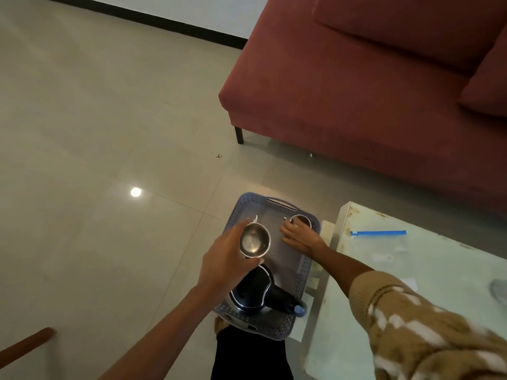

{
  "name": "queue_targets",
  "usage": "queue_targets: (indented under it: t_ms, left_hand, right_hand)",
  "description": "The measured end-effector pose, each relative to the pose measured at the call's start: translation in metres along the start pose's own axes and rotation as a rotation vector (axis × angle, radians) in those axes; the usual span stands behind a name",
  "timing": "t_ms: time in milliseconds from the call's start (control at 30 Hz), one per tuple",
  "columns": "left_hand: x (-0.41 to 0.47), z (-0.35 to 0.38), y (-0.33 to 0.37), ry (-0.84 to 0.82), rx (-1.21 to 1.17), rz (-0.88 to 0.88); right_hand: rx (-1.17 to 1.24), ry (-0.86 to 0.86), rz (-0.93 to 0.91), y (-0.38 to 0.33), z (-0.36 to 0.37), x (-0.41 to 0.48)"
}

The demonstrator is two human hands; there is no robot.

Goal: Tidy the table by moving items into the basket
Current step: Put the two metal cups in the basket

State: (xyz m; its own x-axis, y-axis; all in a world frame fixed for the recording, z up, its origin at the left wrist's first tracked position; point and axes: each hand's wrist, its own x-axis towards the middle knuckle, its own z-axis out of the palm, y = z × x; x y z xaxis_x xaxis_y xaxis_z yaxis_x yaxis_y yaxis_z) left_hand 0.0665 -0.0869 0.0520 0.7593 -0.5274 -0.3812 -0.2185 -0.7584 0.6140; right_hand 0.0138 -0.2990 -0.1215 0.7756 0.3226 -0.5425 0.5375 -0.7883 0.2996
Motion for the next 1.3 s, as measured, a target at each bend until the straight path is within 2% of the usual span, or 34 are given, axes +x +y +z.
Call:
queue_targets:
  t_ms: [200, 300, 333, 400, 433, 467, 500, 533, 567, 633, 733, 900, 967, 1100, 1200, 1300]
  left_hand:
    - [0.005, 0.006, 0.004, -0.022, 0.021, 0.006]
    - [0.008, 0.011, 0.004, -0.033, 0.016, -0.007]
    - [0.01, 0.012, 0.005, -0.034, 0.011, -0.008]
    - [0.012, 0.015, 0.007, -0.033, 0.007, -0.01]
    - [0.013, 0.017, 0.009, -0.031, 0.008, -0.018]
    - [0.015, 0.02, 0.01, -0.028, 0.011, -0.028]
    - [0.018, 0.023, 0.011, -0.021, 0.019, -0.041]
    - [0.021, 0.026, 0.011, -0.009, 0.033, -0.055]
    - [0.023, 0.03, 0.011, 0.007, 0.048, -0.065]
    - [0.027, 0.036, 0.014, 0.041, 0.083, -0.067]
    - [0.033, 0.046, 0.017, 0.045, 0.127, -0.078]
    - [0.04, 0.061, 0.013, -0.147, 0.095, -0.074]
    - [0.036, 0.062, 0.009, -0.217, 0.149, -0.084]
    - [0.029, 0.067, -0.008, -0.272, 0.353, -0.026]
    - [0.026, 0.07, -0.015, -0.292, 0.381, 0.004]
    - [0.025, 0.07, -0.014, -0.303, 0.396, 0.026]
  right_hand:
    - [0.021, -0.021, 0.062, -0.001, -0.001, -0.01]
    - [0.262, 0.022, 0.263, -0.013, -0.007, -0.012]
    - [0.425, 0.056, 0.388, -0.015, -0.015, -0.014]
    - [0.804, 0.3, 0.717, -0.017, -0.033, -0.02]
    - [1.115, 0.421, 0.876, -0.016, -0.049, -0.027]
    - [1.497, 0.468, 0.98, -0.016, -0.067, -0.036]
    - [1.87, 0.487, 1.003, -0.018, -0.084, -0.046]
    - [2.121, 0.528, 0.972, -0.019, -0.099, -0.056]
    - [2.252, 0.561, 0.921, -0.019, -0.111, -0.064]
    - [2.246, 0.602, 0.868, -0.025, -0.124, -0.068]
    - [2.09, 0.589, 1.035, -0.031, -0.116, -0.056]
    - [1.577, 0.429, 1.148, -0.027, -0.081, -0.042]
    - [1.411, 0.327, 1.107, -0.027, -0.068, -0.041]
    - [1.165, 0.133, 0.91, -0.03, -0.047, -0.034]
    - [1.038, 0.07, 0.793, -0.034, -0.036, -0.027]
    - [0.978, 0.037, 0.783, -0.037, -0.027, -0.022]
